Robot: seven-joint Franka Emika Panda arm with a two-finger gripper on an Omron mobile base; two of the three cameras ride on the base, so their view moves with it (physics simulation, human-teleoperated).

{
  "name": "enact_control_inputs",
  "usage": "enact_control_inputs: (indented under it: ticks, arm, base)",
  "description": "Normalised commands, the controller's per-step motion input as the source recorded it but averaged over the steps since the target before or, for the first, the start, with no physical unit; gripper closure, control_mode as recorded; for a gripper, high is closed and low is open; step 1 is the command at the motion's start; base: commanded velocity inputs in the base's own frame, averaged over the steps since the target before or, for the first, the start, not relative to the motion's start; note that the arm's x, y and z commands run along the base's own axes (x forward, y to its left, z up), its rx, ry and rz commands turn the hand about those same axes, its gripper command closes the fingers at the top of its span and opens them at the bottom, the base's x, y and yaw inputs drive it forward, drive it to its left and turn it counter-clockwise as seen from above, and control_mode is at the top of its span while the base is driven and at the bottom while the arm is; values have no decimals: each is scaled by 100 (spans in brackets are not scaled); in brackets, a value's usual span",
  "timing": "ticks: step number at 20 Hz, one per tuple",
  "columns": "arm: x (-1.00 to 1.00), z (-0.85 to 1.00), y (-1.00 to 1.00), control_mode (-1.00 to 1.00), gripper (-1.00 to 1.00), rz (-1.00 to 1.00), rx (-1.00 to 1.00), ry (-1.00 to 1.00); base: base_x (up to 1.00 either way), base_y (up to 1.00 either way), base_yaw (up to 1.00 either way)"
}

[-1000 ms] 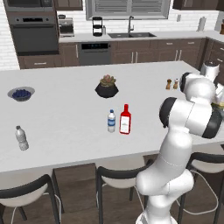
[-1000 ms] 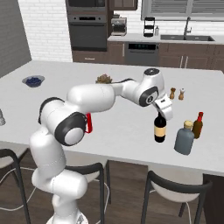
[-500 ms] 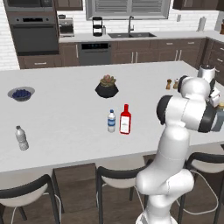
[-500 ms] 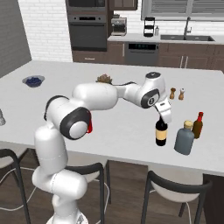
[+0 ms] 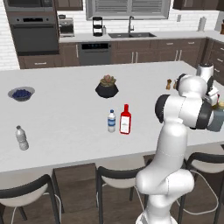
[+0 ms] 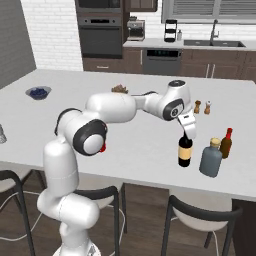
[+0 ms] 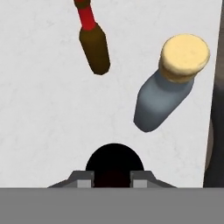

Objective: Move the plastic bottles in the middle to the plastics group, and the glass bottles in the middle to the glass group.

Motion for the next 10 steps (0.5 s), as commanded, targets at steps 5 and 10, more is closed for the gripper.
enact_control_inputs:
  ticks: [5, 10]
  arm:
    - [-5, -25, -8, -100, -100, -1, 1, 0]
    - [-11, 13, -7, -100, -100, 0, 7, -3]
  base:
    - [0, 0, 0]
    - [0, 0, 0]
